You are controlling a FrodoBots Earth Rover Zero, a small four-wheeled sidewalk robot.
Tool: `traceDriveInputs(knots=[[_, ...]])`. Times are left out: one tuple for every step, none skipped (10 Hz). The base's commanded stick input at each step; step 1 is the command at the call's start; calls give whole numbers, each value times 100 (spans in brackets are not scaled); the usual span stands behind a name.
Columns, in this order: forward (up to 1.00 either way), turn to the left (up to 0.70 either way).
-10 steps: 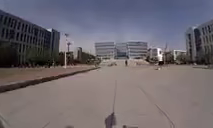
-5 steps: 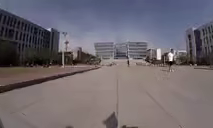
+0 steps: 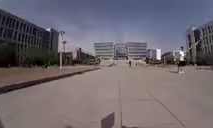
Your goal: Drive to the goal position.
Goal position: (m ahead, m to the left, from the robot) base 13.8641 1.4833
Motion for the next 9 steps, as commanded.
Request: traceDriveInputs(knots=[[100,0],[100,0],[100,0],[100,0],[100,0],[100,0],[100,0],[100,0],[100,0]])
